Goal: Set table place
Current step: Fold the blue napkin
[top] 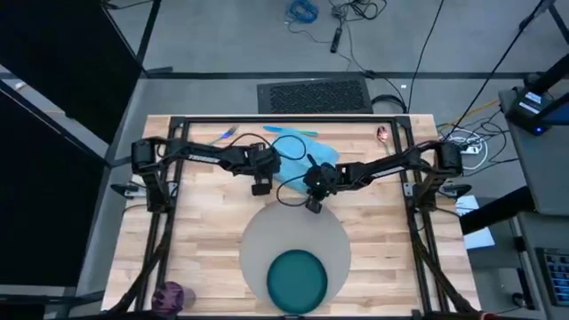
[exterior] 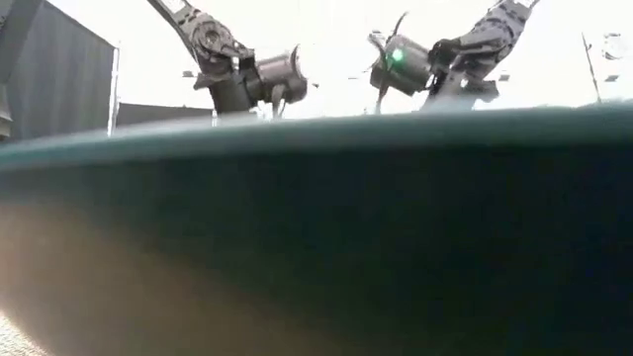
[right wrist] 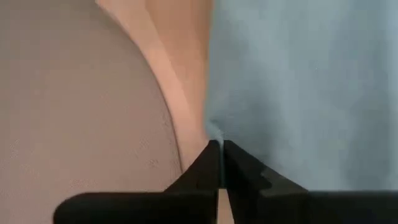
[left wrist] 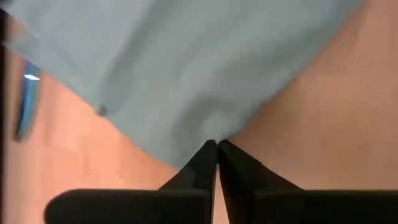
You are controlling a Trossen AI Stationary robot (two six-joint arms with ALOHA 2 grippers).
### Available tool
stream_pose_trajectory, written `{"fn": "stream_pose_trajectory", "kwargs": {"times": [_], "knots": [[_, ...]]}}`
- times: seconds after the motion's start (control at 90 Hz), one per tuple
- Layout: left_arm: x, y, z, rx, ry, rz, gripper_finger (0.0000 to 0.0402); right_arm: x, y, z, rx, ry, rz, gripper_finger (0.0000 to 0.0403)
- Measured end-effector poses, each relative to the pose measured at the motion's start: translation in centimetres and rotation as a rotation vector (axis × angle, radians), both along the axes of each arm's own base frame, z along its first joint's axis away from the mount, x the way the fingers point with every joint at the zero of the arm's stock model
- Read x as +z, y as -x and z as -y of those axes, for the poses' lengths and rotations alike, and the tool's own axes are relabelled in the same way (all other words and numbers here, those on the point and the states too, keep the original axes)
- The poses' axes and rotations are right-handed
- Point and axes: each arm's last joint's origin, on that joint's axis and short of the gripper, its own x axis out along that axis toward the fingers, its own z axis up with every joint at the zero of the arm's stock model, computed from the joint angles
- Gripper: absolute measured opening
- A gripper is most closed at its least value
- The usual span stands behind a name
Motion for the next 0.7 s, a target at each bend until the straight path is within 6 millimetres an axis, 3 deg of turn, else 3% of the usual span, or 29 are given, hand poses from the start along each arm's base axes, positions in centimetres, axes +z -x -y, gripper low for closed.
{"fn": "stream_pose_trajectory", "kwargs": {"times": [0.4,0.7], "knots": [[4.2,-0.1,0.8,-0.008,-0.063,0.125,0.0,5.9,2.6,-0.1,-0.026,0.044,0.116,0.0],[8.4,1.3,2.1,-0.006,-0.151,0.24,0.0,10.6,5.7,-0.4,-0.067,0.045,0.246,0.0]]}}
